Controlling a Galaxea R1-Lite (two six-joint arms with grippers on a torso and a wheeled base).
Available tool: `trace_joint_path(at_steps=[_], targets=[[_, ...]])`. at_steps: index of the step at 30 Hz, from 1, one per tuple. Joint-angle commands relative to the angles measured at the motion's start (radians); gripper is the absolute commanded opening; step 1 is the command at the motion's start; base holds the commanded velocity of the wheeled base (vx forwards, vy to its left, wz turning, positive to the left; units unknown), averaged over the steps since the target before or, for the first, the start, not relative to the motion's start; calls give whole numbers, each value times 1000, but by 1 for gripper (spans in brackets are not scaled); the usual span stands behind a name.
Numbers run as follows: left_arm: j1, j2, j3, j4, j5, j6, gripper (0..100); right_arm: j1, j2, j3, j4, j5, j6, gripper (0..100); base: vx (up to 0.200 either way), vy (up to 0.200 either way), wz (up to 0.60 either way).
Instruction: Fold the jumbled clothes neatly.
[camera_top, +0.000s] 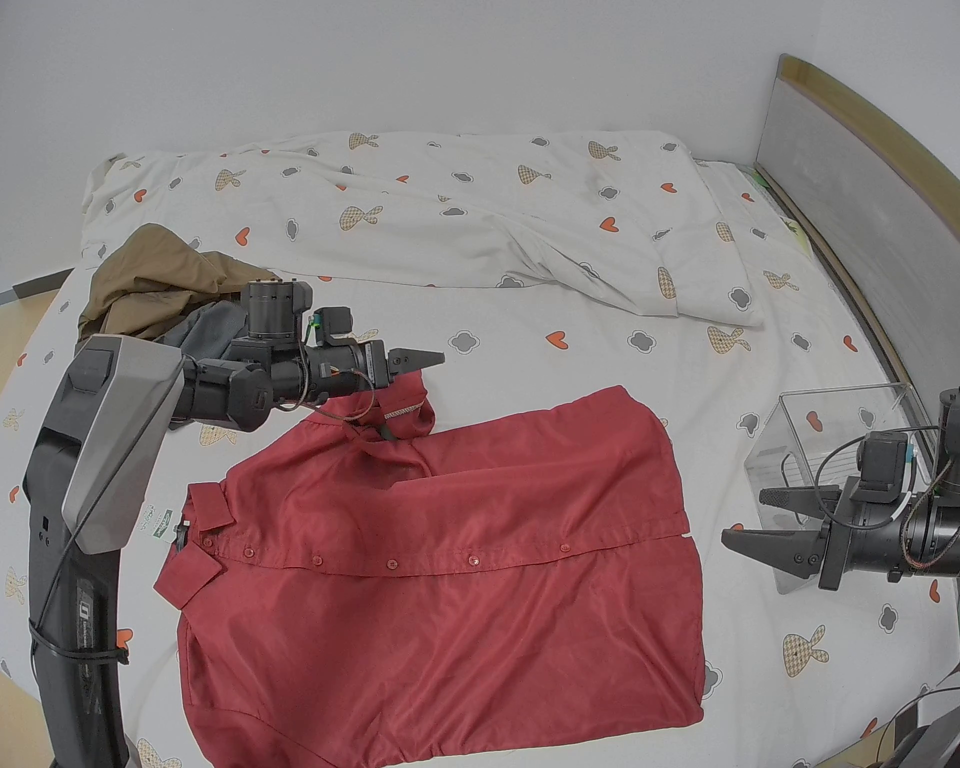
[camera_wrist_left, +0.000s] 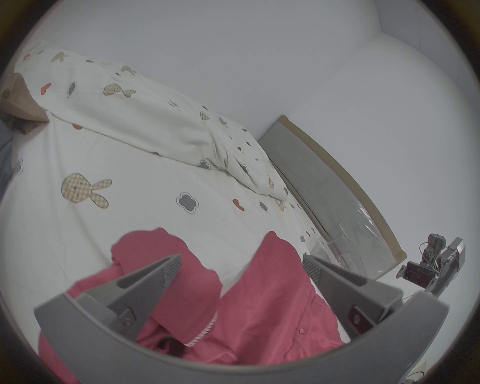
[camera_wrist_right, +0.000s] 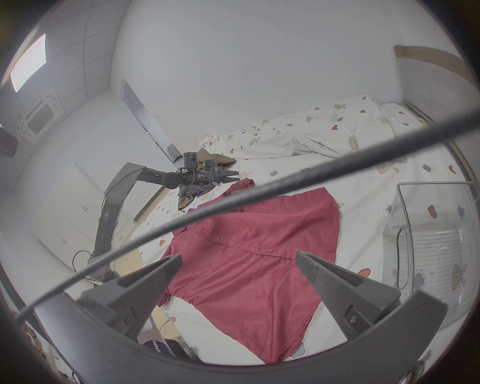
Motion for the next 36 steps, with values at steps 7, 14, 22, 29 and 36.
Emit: trace_joint_path(at_steps=[7,14,22,29,36], targets=[[108,24,-80,1,1,1,100,0,5,1,-1,2,0,100,0,0,0],[157,118,-127,3,1,5,100,2,5,1,-1,2,0,100,0,0,0],[160,161,-139,61,1,5,100,2,7,3,-1,2,0,100,0,0,0],[174,182,-164,73,1,5,100,2,8,6,-1,2,0,100,0,0,0],[154,190,-170,76,1,5,100,2,7,4,-1,2,0,100,0,0,0]])
